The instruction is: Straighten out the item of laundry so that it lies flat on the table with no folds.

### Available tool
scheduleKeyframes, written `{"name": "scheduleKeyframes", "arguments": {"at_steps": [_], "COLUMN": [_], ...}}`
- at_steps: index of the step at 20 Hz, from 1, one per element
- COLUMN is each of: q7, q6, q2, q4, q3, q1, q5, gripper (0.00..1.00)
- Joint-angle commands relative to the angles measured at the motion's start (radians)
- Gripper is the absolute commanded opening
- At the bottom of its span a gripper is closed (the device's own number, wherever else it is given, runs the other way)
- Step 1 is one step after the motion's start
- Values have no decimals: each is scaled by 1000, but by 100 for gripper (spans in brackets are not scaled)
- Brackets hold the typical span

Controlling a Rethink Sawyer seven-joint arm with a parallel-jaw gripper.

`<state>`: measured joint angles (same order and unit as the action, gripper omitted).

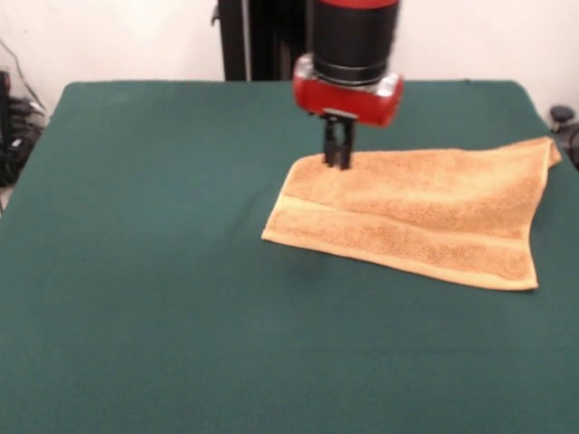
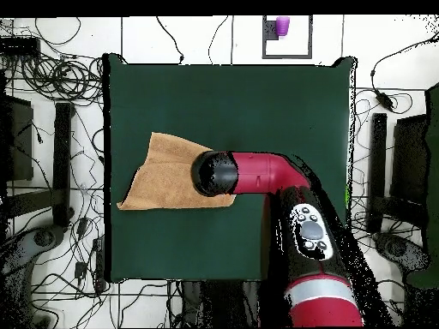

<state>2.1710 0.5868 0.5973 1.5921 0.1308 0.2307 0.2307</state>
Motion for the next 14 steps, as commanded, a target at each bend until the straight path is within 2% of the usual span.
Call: {"name": "scheduleKeyframes", "arguments": {"at_steps": [1,7,14], "q7": [233,268,291], "q6": [47,48,116], "q2": [-46,-62,-78], "q4": [53,25,-49], "q3": [25,-12,-80], "q1": [-110,-190,-276], "q5": [-125,-193,-257], "gripper": [0,0,0]}}
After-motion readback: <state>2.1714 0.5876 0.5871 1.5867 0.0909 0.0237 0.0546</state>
